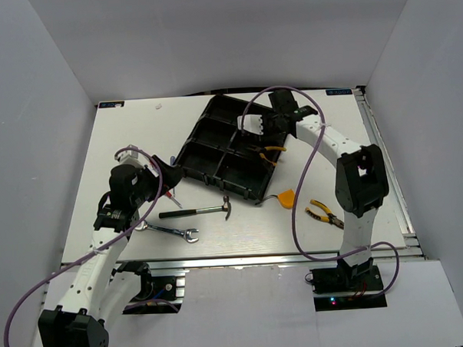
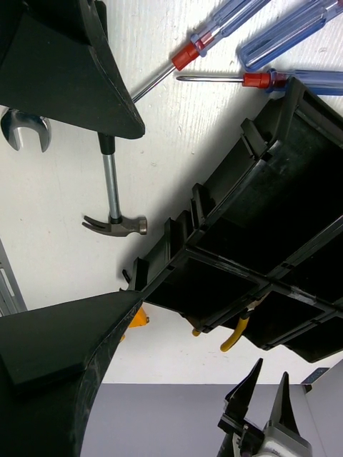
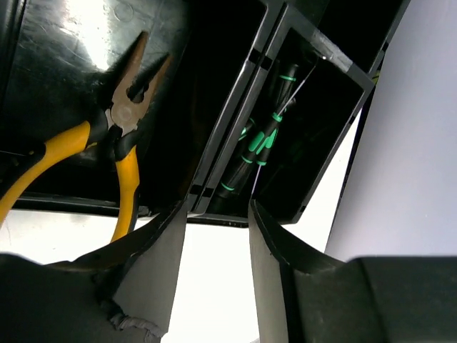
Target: Sort the tools into containers
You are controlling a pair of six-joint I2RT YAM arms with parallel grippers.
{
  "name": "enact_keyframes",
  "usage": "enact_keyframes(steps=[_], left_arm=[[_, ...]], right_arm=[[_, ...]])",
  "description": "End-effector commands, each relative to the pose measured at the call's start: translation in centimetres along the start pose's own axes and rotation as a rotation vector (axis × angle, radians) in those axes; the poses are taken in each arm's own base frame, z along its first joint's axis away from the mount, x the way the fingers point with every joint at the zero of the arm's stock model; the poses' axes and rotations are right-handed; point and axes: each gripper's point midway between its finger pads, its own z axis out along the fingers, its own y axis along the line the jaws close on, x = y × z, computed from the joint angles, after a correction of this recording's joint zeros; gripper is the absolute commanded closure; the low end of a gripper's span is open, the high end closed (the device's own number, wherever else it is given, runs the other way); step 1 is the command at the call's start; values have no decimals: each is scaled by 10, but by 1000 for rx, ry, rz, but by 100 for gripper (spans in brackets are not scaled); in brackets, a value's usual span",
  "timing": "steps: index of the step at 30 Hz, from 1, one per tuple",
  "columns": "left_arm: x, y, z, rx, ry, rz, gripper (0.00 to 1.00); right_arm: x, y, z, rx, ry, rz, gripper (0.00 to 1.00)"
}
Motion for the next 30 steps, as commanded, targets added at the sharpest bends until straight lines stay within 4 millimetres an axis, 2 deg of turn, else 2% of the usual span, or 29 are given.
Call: enact_keyframes(steps=[1,2,3,4,6,7,8,9,10,11,12,13,15,16,21,23,26,30], left_arm=[[-15,-10,-7,21,-51,16,2],[-15,-10,-7,20,-52,19,2],[-17,-11,-8,22,-56,18,2],[-17,-11,-9,21,-55,19,2],[-19,-13,-11,27,-64,21,2],[-19,-13,-12,27,-69,22,2],[-20,-13,-12,26,-75,22,2],[-19,-12,-13,24,-76,22,2],[-19,-11,-13,24,-78,24,2],[-19,-11,-14,24,-80,26,2],[-19,-10,-13,22,-80,32,2],[-19,-10,-13,20,-81,35,2],[-19,-9,-13,20,-78,37,2],[-19,-10,-13,23,-77,39,2],[-16,-12,-11,39,-63,45,2],[-13,-11,-10,44,-59,40,2],[-9,-10,-9,50,-48,37,2],[-5,-9,-10,57,-41,31,2]], right_arm=[[-4,-13,-23,63,-6,21,53],[-6,-11,-28,59,-14,37,53],[-12,-12,-43,63,-46,58,53],[-12,1,-51,15,-56,93,53],[-27,26,-67,-86,-159,196,52],[-29,35,-85,-115,-186,230,52],[-35,63,-95,-216,-223,293,51],[-30,93,-98,-295,-223,341,48],[-28,106,-112,-316,-232,371,47],[-29,125,-119,-363,-245,401,47],[-25,145,-124,-410,-228,450,48],[-15,174,-131,-446,-206,500,48],[-1,192,-141,-413,-168,573,48],[8,216,-139,-446,-137,621,48],[55,240,-147,-363,-2,810,41],[62,251,-144,-372,29,857,40],[81,252,-136,-316,74,914,40],[91,252,-121,-302,98,953,40]])
